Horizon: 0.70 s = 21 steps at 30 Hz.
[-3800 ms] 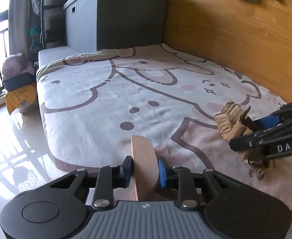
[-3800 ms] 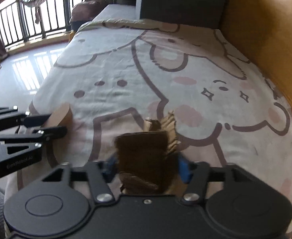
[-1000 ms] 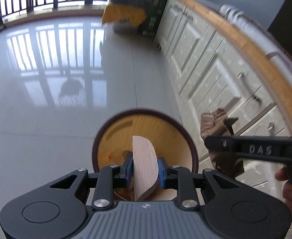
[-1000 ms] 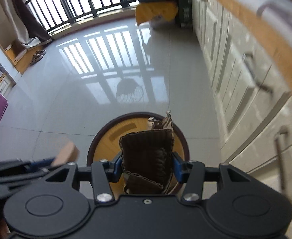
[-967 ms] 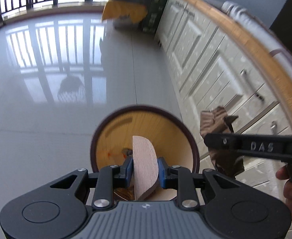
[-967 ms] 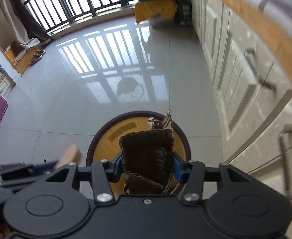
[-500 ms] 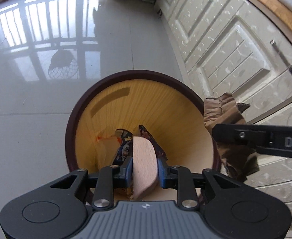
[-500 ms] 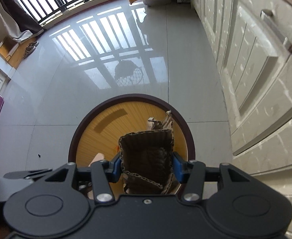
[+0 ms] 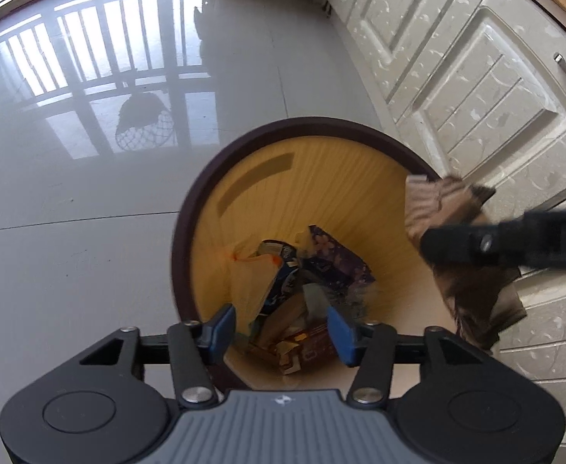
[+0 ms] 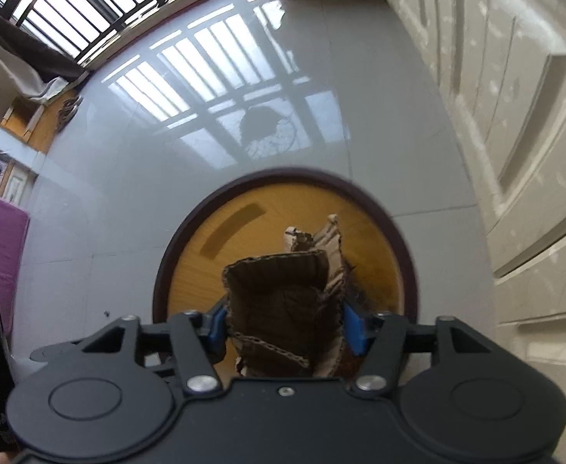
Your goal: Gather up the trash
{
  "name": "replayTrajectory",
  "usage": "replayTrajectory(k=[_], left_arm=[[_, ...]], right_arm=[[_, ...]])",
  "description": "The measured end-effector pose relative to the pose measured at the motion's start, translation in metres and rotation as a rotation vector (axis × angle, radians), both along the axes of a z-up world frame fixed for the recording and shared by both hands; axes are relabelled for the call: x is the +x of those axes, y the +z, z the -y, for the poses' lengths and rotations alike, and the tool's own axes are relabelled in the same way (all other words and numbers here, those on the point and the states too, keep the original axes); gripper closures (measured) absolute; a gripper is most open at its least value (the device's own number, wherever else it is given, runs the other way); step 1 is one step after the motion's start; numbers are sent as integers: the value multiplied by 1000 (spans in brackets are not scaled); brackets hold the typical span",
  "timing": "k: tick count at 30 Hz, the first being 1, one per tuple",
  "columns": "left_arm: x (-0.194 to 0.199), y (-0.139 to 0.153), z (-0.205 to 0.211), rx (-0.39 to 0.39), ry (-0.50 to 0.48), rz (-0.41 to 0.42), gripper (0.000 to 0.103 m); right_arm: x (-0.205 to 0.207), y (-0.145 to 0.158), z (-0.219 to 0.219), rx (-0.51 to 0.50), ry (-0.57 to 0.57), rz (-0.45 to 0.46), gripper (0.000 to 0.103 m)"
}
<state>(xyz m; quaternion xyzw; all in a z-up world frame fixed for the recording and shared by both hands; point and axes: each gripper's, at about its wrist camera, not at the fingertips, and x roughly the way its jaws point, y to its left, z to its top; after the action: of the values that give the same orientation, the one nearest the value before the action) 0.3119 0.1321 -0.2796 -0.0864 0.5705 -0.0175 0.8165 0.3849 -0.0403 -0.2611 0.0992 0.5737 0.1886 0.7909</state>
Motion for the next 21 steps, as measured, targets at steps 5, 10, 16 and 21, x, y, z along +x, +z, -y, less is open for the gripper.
replayTrajectory(k=[5,10,16,21], left_arm=[[-7,8,-3,20,-2,-8,32],[-13,21,-4,32,5,-2,18],[-18,45,-6,20,18,2,0],[-22,70,-8,26,37,16,0]], right_arm=[[-5,-1,-7,-81,57,-14,5],[-8,7,2,-86,29,-26,0],[-13,28,8,-107,37,4,0],[-19,54,11,-121,51,50,0]])
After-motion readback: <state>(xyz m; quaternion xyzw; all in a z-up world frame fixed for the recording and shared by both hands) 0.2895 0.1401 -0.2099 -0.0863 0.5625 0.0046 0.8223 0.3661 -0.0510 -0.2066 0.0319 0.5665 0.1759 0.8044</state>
